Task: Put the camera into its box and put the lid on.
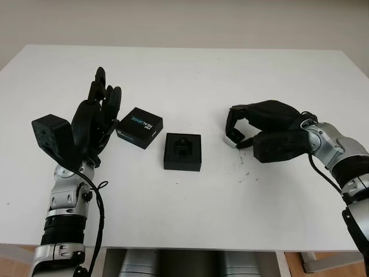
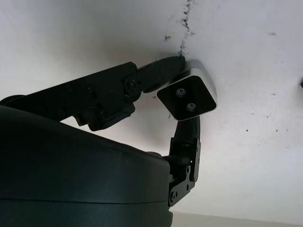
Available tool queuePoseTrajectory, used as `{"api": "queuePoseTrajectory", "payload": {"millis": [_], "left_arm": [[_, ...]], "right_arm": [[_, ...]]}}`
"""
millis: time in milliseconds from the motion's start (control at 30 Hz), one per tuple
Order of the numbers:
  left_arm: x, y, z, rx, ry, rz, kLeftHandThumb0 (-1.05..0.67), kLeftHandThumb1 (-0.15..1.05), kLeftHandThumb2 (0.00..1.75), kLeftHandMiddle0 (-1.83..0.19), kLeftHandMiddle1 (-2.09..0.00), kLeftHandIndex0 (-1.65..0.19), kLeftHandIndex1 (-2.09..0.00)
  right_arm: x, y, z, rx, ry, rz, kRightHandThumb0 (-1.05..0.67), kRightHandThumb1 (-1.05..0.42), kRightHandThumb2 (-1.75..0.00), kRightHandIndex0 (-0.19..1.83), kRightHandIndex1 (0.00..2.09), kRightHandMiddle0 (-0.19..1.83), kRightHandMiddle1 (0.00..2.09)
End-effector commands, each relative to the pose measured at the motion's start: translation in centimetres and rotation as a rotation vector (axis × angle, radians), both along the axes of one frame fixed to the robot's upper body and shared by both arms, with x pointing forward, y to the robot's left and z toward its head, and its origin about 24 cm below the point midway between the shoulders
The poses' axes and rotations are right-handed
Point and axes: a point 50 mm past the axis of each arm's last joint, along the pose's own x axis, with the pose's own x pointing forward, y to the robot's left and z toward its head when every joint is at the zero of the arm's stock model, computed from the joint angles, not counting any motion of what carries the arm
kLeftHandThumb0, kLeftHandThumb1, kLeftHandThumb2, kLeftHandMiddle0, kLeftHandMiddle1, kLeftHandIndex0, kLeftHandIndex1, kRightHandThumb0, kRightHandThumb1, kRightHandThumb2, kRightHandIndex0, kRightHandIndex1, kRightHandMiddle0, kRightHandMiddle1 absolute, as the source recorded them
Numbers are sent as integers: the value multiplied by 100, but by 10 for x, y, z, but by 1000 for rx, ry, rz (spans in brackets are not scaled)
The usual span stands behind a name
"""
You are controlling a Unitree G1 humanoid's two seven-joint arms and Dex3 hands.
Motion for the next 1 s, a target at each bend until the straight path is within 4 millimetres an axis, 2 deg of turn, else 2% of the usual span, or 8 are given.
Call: {"api": "queuePoseTrajectory", "payload": {"millis": [0,433,700,967], "left_arm": [[-2,2,1,18,-9,-2,-67,105,44,19,-1,19,-3],[-3,2,1,20,-3,-1,-68,105,42,19,-1,19,-1],[-3,2,1,20,-3,-5,-68,105,43,19,-1,19,-2],[-3,3,1,22,2,0,-69,105,42,19,-3,19,-3]], "right_arm": [[-1,0,-5,56,26,-22,-37,-93,-5,23,5,35,143],[-1,-3,-11,232,91,-92,-36,-91,-5,24,6,37,153],[0,-1,-6,378,100,-108,-37,-90,-5,25,6,34,160],[-1,10,3,481,41,-66,-37,-89,-5,25,6,34,161]]}}
